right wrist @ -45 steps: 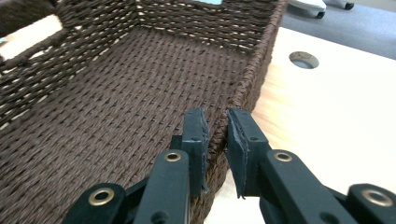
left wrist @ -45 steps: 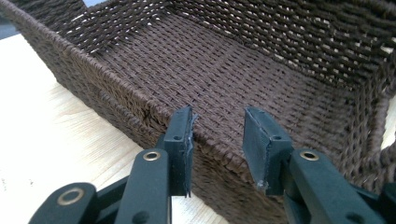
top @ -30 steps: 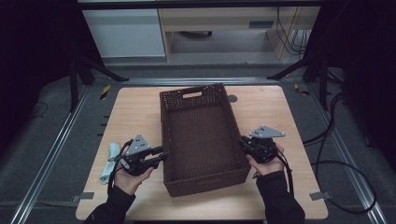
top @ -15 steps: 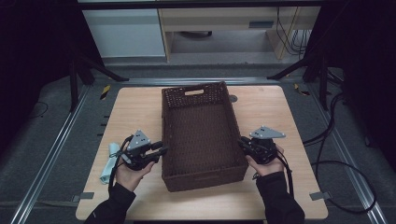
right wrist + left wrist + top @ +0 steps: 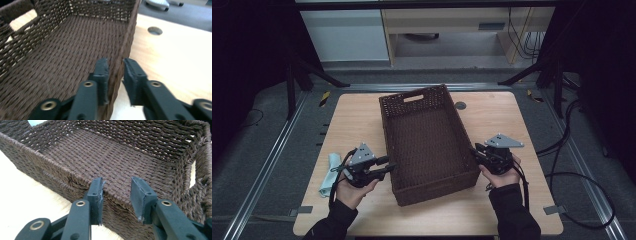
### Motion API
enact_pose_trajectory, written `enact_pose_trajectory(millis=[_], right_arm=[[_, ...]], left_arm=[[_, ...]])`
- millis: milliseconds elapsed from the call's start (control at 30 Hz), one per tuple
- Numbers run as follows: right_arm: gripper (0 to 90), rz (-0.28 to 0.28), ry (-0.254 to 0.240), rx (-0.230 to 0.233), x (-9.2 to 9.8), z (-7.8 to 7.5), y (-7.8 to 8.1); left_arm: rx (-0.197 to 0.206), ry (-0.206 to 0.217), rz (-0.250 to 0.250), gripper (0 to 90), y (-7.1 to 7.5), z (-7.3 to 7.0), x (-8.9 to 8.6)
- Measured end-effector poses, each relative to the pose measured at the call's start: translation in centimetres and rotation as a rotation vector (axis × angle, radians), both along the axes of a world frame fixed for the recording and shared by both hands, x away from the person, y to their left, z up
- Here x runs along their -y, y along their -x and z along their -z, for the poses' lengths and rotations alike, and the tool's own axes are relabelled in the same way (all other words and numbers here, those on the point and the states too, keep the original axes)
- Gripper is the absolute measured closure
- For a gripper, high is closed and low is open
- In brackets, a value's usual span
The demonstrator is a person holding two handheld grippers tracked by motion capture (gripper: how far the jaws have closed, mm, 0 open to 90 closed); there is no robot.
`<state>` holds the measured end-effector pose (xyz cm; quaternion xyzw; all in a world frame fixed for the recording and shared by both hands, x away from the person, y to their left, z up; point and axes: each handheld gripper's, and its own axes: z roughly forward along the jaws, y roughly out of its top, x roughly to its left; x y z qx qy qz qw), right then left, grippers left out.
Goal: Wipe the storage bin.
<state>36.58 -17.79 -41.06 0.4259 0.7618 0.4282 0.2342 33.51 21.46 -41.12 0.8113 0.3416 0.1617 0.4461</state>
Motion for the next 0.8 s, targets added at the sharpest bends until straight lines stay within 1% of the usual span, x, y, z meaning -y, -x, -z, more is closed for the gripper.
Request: enact_pose_trajectory(millis=[67,100,133,233,267,300,367,433,500,567,600,633,667,767,800], right_arm=[[80.7,-0.008,0.01,-0.018,0.0,0.1,0.2],[81.5,-0.012,0.009,-0.028,-0.1,0.2,0.1],[82.1,-0.011,0.014,-0.027,-0.1,0.2,0.1],[82.9,-0.001,0.03,-0.026,-0.2,0.1,-0.3],[82.9,-0.001,0.03,-0.026,-0.2,0.1,-0.3],[83.0,0.014,0.032,-0.017,-0.1,0.2,-0.9],[82.0,0.034,0.035,-0.008,0.0,0.3,-1.3],[76.2,0.055,0.042,-0.007,0.1,0.3,-1.4],[73.9,0.039,0.023,-0.011,0.3,0.1,-1.0],[75.5,0.036,0.023,-0.011,0.4,-0.1,-0.5],[75.5,0.036,0.023,-0.011,0.4,-0.1,-0.5],[77.7,0.035,0.031,-0.014,0.5,-0.1,-0.3],[80.5,0.04,0.056,-0.025,0.6,0.1,-0.1],[81.1,0.037,0.037,-0.04,0.8,0.1,-0.4],[81.2,0.041,0.037,-0.04,0.8,0.1,-0.5]], left_arm=[[-0.001,-0.002,0.001,61.4,0.0,-0.1,0.0],[0.002,-0.004,-0.001,61.5,0.0,-0.2,-0.1],[0.012,-0.005,-0.011,60.3,0.0,-0.4,-0.2],[0.026,0.024,-0.033,56.4,0.0,-1.0,-0.9],[0.026,0.024,-0.033,55.5,0.0,-1.0,-0.9],[0.041,0.035,-0.06,54.3,-0.1,-1.3,-1.5],[0.047,0.039,-0.082,53.1,-0.2,-1.4,-2.1],[0.052,0.039,-0.121,51.1,-0.5,-1.4,-3.0],[0.05,0.041,-0.154,48.8,-0.7,-1.3,-3.7],[0.043,0.034,-0.197,46.6,-1.1,-0.9,-4.7],[0.043,0.034,-0.197,45.7,-1.1,-0.9,-4.7],[0.04,0.031,-0.215,45.7,-1.3,-0.8,-5.1],[0.036,0.024,-0.231,44.7,-1.5,-0.6,-5.5],[0.027,0.021,-0.256,43.5,-1.7,-0.4,-6.3],[0.025,0.019,-0.263,43.2,-1.8,-0.3,-6.4]])
